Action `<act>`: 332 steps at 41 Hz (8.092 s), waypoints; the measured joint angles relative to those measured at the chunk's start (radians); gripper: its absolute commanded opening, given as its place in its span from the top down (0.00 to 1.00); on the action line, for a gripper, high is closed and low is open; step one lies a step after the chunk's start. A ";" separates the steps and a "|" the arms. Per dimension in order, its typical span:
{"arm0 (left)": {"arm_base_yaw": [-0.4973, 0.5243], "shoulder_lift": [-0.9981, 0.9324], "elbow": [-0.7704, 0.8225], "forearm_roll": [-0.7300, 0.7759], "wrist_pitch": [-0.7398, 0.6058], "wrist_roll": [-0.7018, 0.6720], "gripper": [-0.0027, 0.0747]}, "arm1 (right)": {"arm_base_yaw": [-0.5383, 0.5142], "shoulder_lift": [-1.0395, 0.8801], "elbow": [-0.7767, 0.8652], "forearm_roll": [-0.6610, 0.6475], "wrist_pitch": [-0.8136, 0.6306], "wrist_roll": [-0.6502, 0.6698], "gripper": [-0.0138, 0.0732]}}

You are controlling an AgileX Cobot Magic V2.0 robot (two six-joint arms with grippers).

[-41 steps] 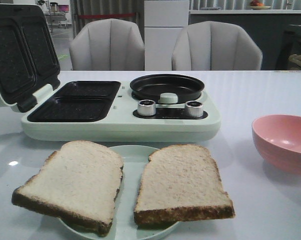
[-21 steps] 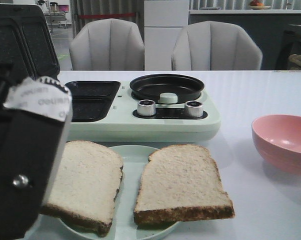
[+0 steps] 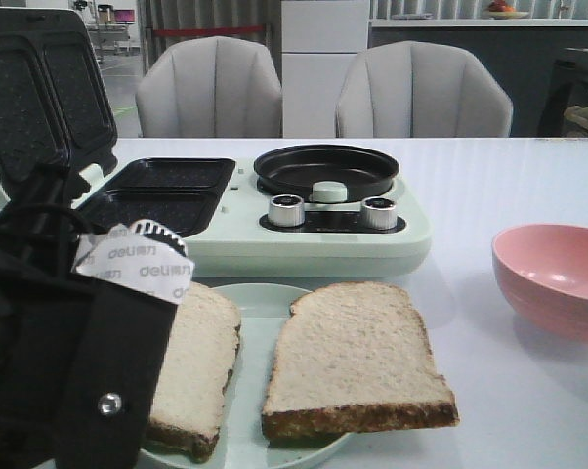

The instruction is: Make breakfast with bread and shrimp

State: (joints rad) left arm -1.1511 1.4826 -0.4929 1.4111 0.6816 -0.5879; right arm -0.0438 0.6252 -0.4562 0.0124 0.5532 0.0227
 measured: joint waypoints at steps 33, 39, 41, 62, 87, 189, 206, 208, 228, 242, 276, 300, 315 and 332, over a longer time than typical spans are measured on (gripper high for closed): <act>-0.005 -0.231 0.000 0.019 0.072 -0.013 0.84 | 0.000 0.000 0.000 0.000 0.000 0.000 0.24; -0.005 -0.338 0.000 0.109 0.126 -0.013 0.84 | 0.000 0.000 0.000 0.000 0.000 0.000 0.24; -0.002 -0.363 0.000 0.143 0.136 -0.013 0.84 | 0.000 0.000 0.000 0.000 0.000 0.000 0.24; 0.412 -0.204 -0.258 0.371 -0.118 -0.013 0.84 | 0.000 0.000 0.000 0.000 0.000 0.000 0.24; 0.777 0.316 -0.736 0.413 -0.530 -0.013 0.84 | 0.000 0.000 0.000 0.000 0.000 0.000 0.24; 0.744 -0.548 -0.098 0.430 -0.616 -0.687 0.54 | 0.000 0.000 0.000 0.000 0.000 0.000 0.24; 0.744 -0.548 -0.083 0.215 -0.589 -0.528 0.54 | 0.000 0.000 0.000 0.000 0.000 0.000 0.24; 0.744 -0.548 -0.085 0.045 -0.563 -0.361 0.54 | 0.000 0.000 0.000 0.000 0.000 0.000 0.24; 0.744 -0.709 -0.121 -1.256 -0.278 0.596 0.54 | 0.000 0.000 0.000 0.000 0.000 0.000 0.24; 0.744 -0.892 -0.121 -1.375 -0.183 0.602 0.54 | 0.000 0.000 0.000 0.000 0.000 0.000 0.24; 0.744 -0.900 -0.121 -1.404 -0.175 0.603 0.54 | 0.096 0.213 0.000 0.535 0.088 -0.181 0.24; 0.744 -0.900 -0.121 -1.404 -0.174 0.603 0.54 | 0.255 0.847 -0.061 1.410 0.034 -0.970 0.24; 0.744 -0.900 -0.121 -1.404 -0.174 0.603 0.54 | 0.255 1.060 -0.176 1.480 0.082 -1.047 0.25; 0.744 -0.900 -0.121 -1.404 -0.174 0.603 0.54 | 0.255 1.093 -0.191 1.485 0.114 -1.065 0.75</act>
State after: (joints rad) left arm -0.4070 0.5822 -0.6134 0.0075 0.5079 0.0146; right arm 0.2113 1.7183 -0.6470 1.4971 0.6675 -1.0428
